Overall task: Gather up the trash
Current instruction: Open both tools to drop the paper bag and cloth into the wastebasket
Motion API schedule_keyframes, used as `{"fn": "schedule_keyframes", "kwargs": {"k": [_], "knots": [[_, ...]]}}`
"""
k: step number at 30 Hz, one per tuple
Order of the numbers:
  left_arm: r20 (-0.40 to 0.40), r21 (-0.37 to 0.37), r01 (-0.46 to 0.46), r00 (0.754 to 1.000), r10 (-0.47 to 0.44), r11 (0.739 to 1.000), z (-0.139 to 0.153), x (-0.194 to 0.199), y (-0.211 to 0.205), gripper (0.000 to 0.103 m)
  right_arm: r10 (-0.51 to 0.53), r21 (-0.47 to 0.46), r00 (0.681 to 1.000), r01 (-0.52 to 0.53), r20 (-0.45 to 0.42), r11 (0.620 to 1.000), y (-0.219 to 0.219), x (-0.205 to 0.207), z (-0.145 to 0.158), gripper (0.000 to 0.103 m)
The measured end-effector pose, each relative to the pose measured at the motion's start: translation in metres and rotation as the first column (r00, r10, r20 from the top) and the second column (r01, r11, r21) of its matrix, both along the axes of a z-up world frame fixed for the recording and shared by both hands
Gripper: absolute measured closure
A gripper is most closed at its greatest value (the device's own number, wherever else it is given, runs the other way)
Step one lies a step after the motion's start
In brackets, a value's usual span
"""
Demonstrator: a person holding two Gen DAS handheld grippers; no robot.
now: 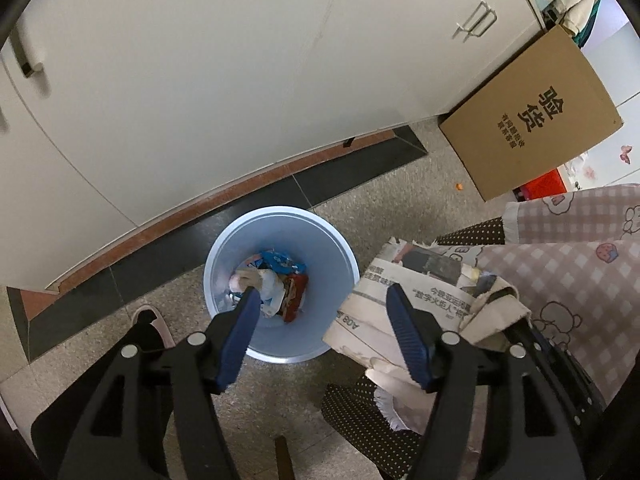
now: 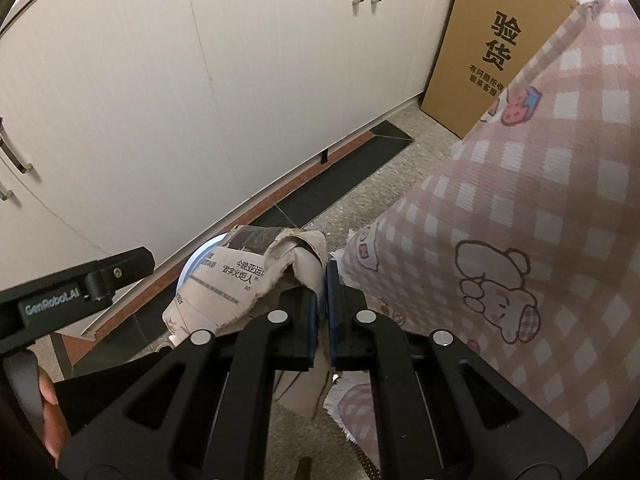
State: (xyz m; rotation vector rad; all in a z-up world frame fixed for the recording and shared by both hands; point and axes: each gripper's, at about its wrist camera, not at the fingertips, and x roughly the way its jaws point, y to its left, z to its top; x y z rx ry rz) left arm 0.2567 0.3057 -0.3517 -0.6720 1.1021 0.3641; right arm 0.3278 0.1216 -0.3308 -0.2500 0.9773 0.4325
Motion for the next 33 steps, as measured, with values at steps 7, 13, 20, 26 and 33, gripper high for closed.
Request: {"fn": "schedule_keyframes", "kwargs": {"k": [7,13,20,26,33], "knots": [[0.002,0.032,-0.003,1.000,0.003,0.999,0.007,-0.009,0.004,0.036,0.032,0.003,0.999,-0.032,-0.002,0.999,0.018,-0.007,0.001,0.098],[-0.005,0.055,-0.017,1.000,0.018,0.998,0.005,-0.017,0.014,0.036,0.057,-0.001,0.998,-0.057,0.001,0.998,0.036,-0.011,0.000,0.098],[-0.018,0.068,-0.044,0.999,0.045,0.997,-0.003,-0.024,0.028,0.035,0.068,-0.004,0.998,-0.068,-0.004,0.998,0.051,-0.012,-0.007,0.098],[-0.025,0.099,-0.075,0.997,0.078,0.992,-0.004,-0.031,0.037,0.034,0.070,0.055,0.997,-0.069,-0.024,0.996,0.062,-0.006,-0.010,0.093],[-0.019,0.132,-0.088,0.996,0.091,0.987,0.002,-0.034,0.044,0.032,0.067,0.065,0.996,-0.063,-0.057,0.996,0.066,-0.004,-0.019,0.058]]}}
